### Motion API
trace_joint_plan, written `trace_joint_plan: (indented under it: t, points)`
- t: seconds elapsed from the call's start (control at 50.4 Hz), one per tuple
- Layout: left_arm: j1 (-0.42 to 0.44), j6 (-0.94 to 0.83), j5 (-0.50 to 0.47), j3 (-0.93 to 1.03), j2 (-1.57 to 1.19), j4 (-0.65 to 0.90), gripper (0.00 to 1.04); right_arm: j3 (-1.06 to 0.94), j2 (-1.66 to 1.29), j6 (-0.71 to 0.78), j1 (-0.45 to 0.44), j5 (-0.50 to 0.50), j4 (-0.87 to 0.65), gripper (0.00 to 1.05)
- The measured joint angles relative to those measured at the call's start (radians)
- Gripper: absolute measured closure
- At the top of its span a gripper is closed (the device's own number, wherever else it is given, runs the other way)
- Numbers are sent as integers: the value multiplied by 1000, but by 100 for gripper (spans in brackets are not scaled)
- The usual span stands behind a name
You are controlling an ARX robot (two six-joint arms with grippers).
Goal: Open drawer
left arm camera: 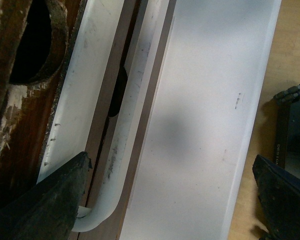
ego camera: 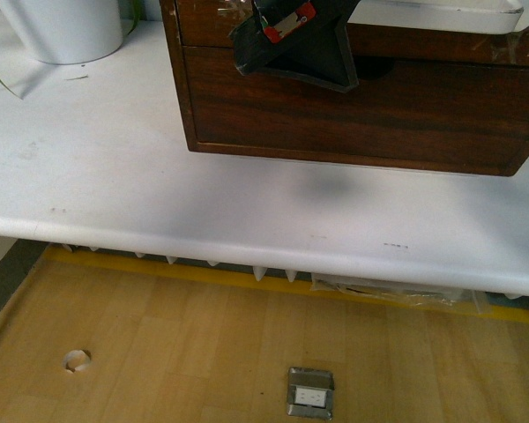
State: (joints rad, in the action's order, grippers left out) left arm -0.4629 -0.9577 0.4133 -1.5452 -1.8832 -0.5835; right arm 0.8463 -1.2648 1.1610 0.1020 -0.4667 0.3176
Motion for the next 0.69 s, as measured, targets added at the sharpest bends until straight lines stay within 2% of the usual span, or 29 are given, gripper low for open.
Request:
trace_joint_plan:
  t: [0.397,0.694]
  points:
    - [1,-10,13,-2,-1,0,6,42,-112,-20,62,55,-52,9]
    - [-2,-10,10,-2,-2,2,6,101,-211,-36,71,66,-72,9]
